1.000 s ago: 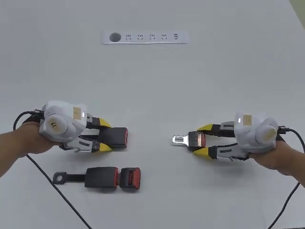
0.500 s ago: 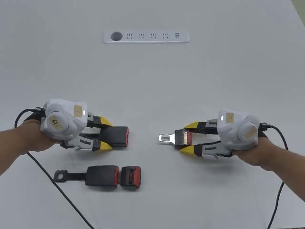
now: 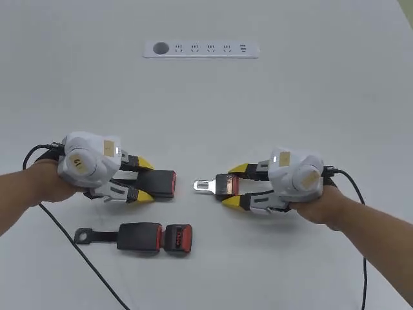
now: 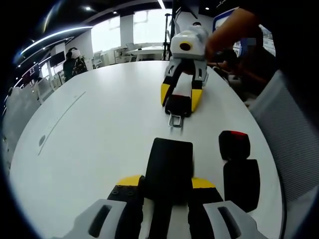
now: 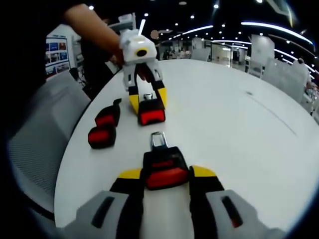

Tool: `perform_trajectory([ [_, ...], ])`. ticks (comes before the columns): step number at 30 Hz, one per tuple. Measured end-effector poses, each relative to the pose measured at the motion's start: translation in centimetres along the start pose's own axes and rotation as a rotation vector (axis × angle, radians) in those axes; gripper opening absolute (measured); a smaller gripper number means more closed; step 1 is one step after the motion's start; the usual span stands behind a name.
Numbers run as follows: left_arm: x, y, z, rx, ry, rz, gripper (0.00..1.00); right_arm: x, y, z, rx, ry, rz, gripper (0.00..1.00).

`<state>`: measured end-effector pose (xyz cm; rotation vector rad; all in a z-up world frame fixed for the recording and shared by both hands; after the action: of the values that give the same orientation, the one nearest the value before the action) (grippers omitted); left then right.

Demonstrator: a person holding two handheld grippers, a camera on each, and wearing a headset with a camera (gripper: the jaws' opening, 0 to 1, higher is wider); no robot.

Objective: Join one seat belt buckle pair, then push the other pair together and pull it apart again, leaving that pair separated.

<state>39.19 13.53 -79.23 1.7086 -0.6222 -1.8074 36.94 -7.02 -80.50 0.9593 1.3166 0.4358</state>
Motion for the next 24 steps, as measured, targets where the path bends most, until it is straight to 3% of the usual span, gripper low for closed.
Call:
perform_trajectory([
  [13, 0.0, 0.1, 0.2, 0.01, -0.001, -0.024, 0.35, 2.8, 2.0, -1.2, -0.006, 0.001, 0.017, 0.35],
  [24, 0.1, 0.2, 0.3, 0.033, -0.016, -0.046, 0.35, 3.6, 2.7, -1.5, -0.014, 0.004, 0.011, 0.35],
])
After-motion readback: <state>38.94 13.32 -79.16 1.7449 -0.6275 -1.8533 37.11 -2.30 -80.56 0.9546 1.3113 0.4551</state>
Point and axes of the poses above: the centre of the closed fingertips' face, and the gripper's own axes: x roughly forward along the fingers, z roughly to its right, y roughly out of its top, the point moved 6 cm from there along -x, roughly backward along the fingers, and after that the axes turned 3 degrees about -y, right-handed, at the moved point
